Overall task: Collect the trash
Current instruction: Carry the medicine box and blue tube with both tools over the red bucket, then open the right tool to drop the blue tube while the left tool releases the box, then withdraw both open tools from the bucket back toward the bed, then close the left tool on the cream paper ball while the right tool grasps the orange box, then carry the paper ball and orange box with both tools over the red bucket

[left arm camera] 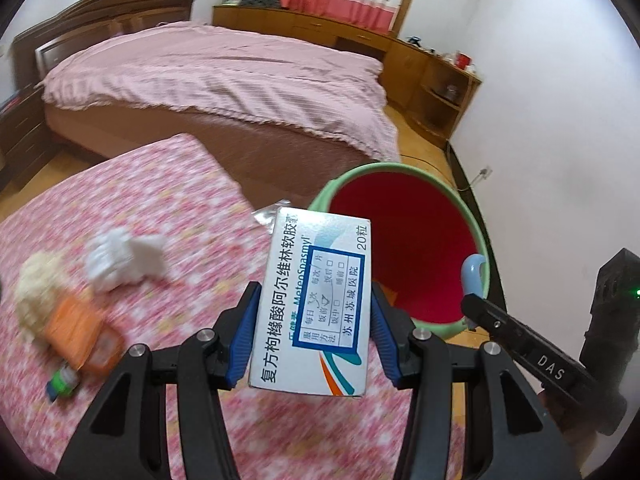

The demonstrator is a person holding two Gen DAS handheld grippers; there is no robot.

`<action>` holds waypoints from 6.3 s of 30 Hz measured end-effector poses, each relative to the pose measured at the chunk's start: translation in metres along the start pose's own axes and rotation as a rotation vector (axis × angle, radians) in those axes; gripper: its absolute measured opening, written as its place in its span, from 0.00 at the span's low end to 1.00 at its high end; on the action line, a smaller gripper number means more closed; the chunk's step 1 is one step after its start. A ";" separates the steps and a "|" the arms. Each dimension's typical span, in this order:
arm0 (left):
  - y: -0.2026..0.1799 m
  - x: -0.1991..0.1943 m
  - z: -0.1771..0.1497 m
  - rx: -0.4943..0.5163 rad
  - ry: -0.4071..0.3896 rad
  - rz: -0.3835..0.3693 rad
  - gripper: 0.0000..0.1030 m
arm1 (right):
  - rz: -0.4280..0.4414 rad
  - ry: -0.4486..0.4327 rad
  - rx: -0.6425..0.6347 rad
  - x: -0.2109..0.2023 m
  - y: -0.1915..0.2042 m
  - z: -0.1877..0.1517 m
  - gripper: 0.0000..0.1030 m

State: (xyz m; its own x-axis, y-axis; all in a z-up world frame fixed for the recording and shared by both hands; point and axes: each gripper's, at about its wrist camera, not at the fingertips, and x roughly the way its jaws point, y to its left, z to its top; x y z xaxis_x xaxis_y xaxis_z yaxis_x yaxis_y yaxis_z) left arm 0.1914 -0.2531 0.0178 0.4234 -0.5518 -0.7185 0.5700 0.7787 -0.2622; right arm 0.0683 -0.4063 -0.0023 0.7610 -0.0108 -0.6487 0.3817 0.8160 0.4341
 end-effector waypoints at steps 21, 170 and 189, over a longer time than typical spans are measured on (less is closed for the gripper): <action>-0.048 0.090 0.025 0.100 0.083 -0.077 0.51 | -0.056 0.021 0.058 0.030 -0.049 0.026 0.15; 0.310 -0.140 -0.104 -0.484 -0.228 0.450 0.38 | 0.140 0.174 -0.408 0.089 0.230 -0.094 0.59; 0.223 -0.175 -0.100 -0.391 -0.280 0.332 0.38 | 0.137 0.075 -0.298 0.016 0.171 -0.085 0.59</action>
State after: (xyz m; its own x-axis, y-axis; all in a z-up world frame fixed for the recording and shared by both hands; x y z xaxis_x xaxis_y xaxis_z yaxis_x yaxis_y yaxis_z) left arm 0.1741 0.0471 0.0206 0.7356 -0.2755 -0.6188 0.0952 0.9465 -0.3082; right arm 0.1009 -0.2179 0.0079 0.7497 0.1438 -0.6460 0.1001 0.9402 0.3255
